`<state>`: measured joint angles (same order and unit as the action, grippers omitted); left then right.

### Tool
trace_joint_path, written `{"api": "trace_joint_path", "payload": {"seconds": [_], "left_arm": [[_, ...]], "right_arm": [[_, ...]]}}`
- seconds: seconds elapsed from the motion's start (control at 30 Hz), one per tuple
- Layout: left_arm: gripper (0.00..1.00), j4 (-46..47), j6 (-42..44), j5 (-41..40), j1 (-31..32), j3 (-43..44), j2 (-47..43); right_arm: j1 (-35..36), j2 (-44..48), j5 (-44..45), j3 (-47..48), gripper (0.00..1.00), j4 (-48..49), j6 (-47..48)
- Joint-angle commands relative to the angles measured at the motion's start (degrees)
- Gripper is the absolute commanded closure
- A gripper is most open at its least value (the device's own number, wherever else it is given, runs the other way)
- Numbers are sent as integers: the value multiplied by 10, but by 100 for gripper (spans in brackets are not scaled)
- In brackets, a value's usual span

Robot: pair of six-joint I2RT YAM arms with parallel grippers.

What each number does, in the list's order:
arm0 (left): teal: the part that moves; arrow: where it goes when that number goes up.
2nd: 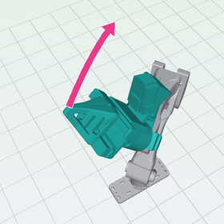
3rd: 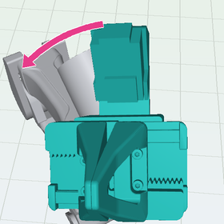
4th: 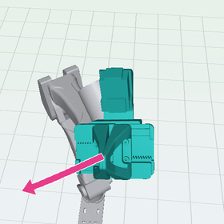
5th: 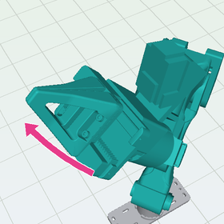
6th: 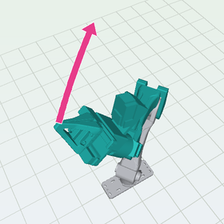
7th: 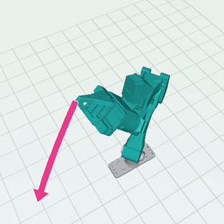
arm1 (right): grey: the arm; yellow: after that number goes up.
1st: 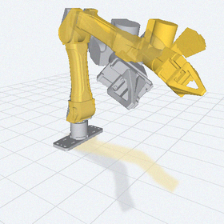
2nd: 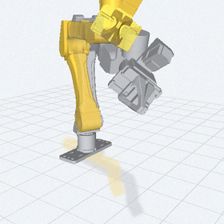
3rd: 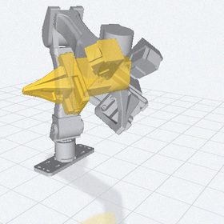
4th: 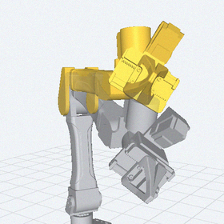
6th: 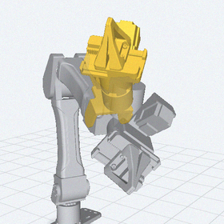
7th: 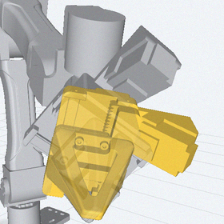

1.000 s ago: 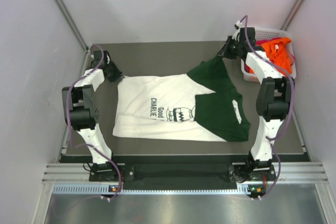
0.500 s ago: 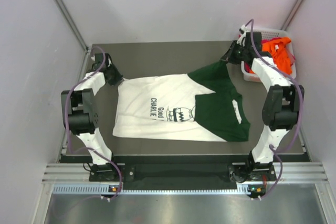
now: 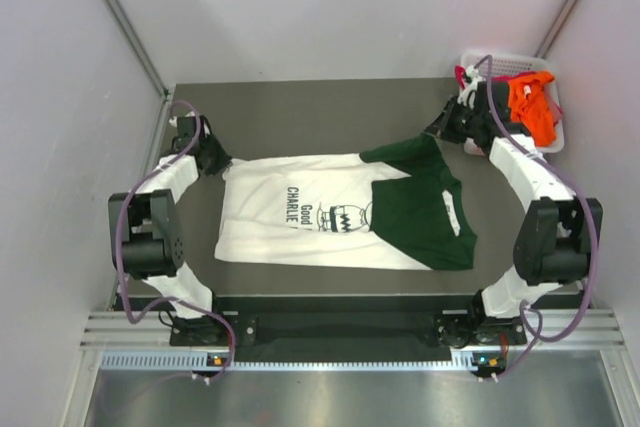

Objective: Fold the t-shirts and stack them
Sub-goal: Fold the tshirt

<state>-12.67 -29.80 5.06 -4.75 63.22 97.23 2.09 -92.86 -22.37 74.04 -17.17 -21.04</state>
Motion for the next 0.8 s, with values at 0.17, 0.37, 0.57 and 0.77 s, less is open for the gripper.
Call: {"api": "trace_joint_path", "payload": {"seconds": [0.17, 0.37, 0.57, 0.77], "left_arm": [[100, 76, 27, -30, 1, -63, -103], [100, 100, 25, -22, 1, -109, -143], [100, 122, 26, -22, 2, -160, -197], [100, 121, 24, -45, 10, -193, -236]], "right_arm": [[-3, 135, 21, -114, 100, 31, 10], [-2, 229, 48, -192, 100, 28, 21], [-1, 322, 68, -260, 100, 21, 17], [2, 412, 73, -317, 100, -5, 8]]}}
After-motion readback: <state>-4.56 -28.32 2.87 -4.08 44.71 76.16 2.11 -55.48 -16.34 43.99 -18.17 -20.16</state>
